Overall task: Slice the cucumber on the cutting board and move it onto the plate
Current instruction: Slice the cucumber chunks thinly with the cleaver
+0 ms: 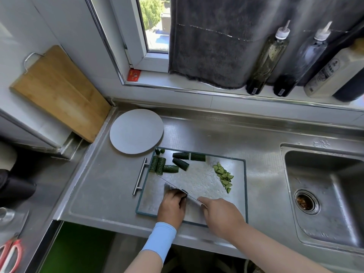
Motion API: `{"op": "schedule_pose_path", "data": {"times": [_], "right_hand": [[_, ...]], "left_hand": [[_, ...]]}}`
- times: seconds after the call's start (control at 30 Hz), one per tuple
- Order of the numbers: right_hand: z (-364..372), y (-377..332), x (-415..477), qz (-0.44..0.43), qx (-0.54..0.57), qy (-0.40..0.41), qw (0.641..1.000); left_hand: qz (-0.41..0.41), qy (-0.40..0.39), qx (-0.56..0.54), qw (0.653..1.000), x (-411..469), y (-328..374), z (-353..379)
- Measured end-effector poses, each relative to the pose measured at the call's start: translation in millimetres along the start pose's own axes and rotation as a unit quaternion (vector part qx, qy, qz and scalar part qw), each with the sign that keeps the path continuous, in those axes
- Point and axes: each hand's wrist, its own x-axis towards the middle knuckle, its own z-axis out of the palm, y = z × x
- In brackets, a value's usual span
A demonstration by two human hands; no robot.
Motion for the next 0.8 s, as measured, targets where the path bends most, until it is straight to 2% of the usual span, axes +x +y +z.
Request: {"op": "schedule_pose_path", "data": {"times": [0.23,0.8], "right_hand": [[1,-9,16,0.006,0.029,-0.023,0.999],[-3,-1,-7,-0.009,0.022,-0.005,1.000]], "left_hand": [[0.009,0.006,-0.010,1.000,-1,-3,3],[0.014,0.016,0.008,1.000,-1,-2,1]]}}
